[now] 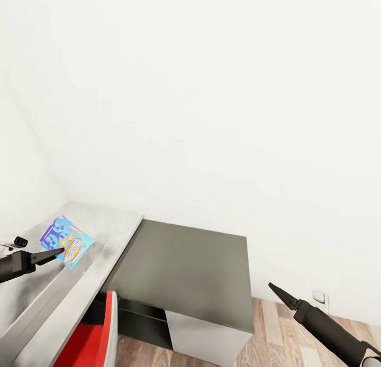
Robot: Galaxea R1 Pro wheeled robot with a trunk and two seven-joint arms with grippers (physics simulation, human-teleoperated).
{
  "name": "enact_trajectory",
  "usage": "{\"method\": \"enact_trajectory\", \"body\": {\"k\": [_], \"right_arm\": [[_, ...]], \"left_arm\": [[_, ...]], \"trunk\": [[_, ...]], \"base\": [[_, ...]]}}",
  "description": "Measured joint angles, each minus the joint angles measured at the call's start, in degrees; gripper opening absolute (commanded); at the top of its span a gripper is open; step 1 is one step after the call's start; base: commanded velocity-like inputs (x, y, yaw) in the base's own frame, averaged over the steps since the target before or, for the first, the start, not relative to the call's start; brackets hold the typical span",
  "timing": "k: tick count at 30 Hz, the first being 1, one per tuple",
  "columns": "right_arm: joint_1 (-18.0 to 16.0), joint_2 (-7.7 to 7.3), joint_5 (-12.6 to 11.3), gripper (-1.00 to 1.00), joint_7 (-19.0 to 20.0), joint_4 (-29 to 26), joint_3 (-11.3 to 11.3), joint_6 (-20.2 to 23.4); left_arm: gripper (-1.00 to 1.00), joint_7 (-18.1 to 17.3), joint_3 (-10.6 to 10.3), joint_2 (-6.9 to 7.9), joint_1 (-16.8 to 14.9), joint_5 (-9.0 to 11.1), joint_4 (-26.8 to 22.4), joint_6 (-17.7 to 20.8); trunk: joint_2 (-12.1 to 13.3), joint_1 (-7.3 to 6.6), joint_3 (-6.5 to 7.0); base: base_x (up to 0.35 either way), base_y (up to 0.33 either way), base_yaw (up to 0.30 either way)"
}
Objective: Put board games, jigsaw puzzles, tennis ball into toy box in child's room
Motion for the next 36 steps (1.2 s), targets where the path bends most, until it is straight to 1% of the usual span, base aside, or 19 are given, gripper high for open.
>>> {"method": "enact_trajectory", "body": {"k": [11,20,30,36], "right_arm": [[0.02,0.35,0.08,1.0,-0.15,-0.17,0.12,-0.03],[0.02,0.29,0.09,1.0,-0.17,-0.2,0.13,-0.03],[0.03,0.23,0.09,1.0,-0.21,-0.2,0.16,0.0],[-0.01,0.23,0.1,1.0,-0.25,-0.2,0.22,0.0]], "left_arm": [[-1.0,-0.04,0.01,0.4,0.0,0.07,-0.07,0.02],[-1.0,-0.04,0.0,0.52,0.0,0.07,-0.07,0.04],[-1.0,-0.08,0.02,0.49,0.0,0.09,-0.08,0.07],[-1.0,-0.08,0.02,0.52,0.02,0.1,-0.09,0.09]], "trunk": [[0.0,0.01,0.0],[0.0,0.0,0.0],[0.0,0.01,0.0],[0.0,0.01,0.0]], "base": [[0.022,0.026,0.0],[0.121,0.044,0.0],[0.018,0.007,0.001],[0.001,0.0,0.143]]}}
